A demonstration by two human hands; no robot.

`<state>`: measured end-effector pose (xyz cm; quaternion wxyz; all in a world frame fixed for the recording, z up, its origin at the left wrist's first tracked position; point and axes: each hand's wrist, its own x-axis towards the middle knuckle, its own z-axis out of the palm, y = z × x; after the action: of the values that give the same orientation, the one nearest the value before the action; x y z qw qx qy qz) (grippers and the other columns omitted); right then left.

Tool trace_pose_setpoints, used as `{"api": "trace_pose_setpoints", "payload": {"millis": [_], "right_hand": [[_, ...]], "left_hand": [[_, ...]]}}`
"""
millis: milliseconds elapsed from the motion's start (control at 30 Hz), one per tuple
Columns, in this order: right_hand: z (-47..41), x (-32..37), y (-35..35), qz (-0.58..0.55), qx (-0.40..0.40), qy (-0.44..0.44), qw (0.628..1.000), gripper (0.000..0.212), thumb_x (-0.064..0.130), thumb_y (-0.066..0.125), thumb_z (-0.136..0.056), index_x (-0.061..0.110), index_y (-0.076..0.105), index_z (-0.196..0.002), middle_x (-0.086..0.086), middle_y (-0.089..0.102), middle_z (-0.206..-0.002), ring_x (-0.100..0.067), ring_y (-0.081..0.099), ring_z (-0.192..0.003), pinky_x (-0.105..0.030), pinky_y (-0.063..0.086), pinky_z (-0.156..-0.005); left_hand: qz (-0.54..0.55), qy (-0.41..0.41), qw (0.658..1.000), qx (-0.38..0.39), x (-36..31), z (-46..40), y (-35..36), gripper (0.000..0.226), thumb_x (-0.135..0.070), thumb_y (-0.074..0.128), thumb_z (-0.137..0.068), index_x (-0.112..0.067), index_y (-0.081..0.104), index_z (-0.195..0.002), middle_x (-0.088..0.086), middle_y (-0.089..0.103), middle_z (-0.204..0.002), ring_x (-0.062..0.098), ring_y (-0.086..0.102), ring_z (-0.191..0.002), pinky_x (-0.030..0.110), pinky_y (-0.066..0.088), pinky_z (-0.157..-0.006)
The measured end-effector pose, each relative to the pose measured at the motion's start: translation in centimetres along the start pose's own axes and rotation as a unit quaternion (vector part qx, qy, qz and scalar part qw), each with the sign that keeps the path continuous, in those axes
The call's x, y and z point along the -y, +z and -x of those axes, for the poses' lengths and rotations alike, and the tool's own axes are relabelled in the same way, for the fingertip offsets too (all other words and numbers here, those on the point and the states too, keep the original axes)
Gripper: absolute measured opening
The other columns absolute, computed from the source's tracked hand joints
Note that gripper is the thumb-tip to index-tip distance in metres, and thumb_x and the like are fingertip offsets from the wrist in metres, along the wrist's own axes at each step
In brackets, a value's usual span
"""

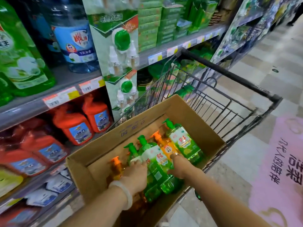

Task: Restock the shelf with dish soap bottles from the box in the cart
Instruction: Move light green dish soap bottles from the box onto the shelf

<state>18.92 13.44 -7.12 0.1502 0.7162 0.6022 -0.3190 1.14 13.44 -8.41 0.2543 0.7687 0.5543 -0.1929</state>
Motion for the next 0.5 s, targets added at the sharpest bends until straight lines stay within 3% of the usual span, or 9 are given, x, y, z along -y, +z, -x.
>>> {"api": "trace_pose_setpoints", "payload": {"millis": [167,233,300,367,400,433,500], "right_hand": [[-5.2,-1.9,-0.3,-0.040,0.059,-0.006,0.997,0.064,0.031,0.063,-0.088,0.005,0.034,-0.138,-0.014,0.045,-0.139,-0.029,0.045,-0.127,-0.032,0.041,-0.102],[-6.8,-2.3,-0.6,-0.075,0.084,0.008,0.994,0.058,0.029,0.060,-0.089,0.005,0.038,-0.137,-0.015,0.047,-0.138,-0.028,0.048,-0.125,-0.019,0.046,-0.089],[-8.2,-2.5,-0.8,-0.106,0.100,0.006,0.989,0.056,0.034,0.063,-0.087,0.007,0.044,-0.132,-0.014,0.052,-0.133,-0.027,0.053,-0.117,-0.020,0.047,-0.079],[-9.6,-2.7,-0.7,-0.110,0.109,-0.010,0.988,0.062,0.046,0.064,-0.083,0.008,0.046,-0.128,-0.011,0.058,-0.124,-0.022,0.057,-0.102,-0.028,0.046,-0.075],[-10.0,-2.5,-0.6,-0.133,0.117,-0.014,0.984,0.061,0.048,0.063,-0.083,0.007,0.048,-0.125,-0.010,0.059,-0.122,-0.019,0.056,-0.097,-0.028,0.045,-0.075],[-10.6,-2.4,-0.3,-0.162,0.134,-0.018,0.977,0.056,0.048,0.062,-0.083,0.008,0.052,-0.120,-0.008,0.061,-0.118,-0.016,0.057,-0.092,-0.027,0.045,-0.075],[-11.4,-2.2,0.3,-0.211,0.153,-0.021,0.965,0.044,0.049,0.062,-0.083,0.011,0.060,-0.105,-0.005,0.065,-0.110,-0.014,0.061,-0.089,-0.029,0.050,-0.078]], "left_hand": [[0.082,-0.067,0.993,0.042,-1.2,-3.7,1.2,0.059,-0.021,0.054,-0.090,-0.010,0.027,-0.141,0.011,0.030,-0.146,0.031,0.031,-0.134,0.042,0.034,-0.109],[0.126,-0.097,0.986,0.049,-1.7,-4.7,1.4,0.061,-0.024,0.055,-0.090,-0.008,0.027,-0.141,0.012,0.032,-0.145,0.030,0.034,-0.133,0.041,0.034,-0.109],[0.191,-0.126,0.973,0.040,-2.1,-5.7,1.3,0.061,-0.032,0.057,-0.089,-0.009,0.031,-0.139,0.012,0.041,-0.140,0.027,0.046,-0.124,0.038,0.042,-0.102],[0.299,-0.147,0.943,0.025,-2.5,-6.6,1.7,0.057,-0.039,0.059,-0.087,-0.018,0.037,-0.134,0.006,0.054,-0.127,0.017,0.061,-0.097,0.031,0.053,-0.077],[0.347,-0.152,0.925,0.018,-2.7,-6.8,1.8,0.054,-0.042,0.061,-0.085,-0.024,0.039,-0.131,0.001,0.057,-0.120,0.012,0.062,-0.083,0.025,0.051,-0.065],[0.389,-0.159,0.907,0.018,-3.0,-7.1,2.2,0.051,-0.044,0.063,-0.083,-0.027,0.041,-0.127,-0.002,0.059,-0.116,0.011,0.062,-0.078,0.023,0.050,-0.061],[0.458,-0.163,0.874,0.024,-3.8,-7.8,3.2,0.050,-0.038,0.069,-0.080,-0.023,0.048,-0.124,-0.001,0.062,-0.116,0.018,0.064,-0.092,0.032,0.054,-0.075]]}}
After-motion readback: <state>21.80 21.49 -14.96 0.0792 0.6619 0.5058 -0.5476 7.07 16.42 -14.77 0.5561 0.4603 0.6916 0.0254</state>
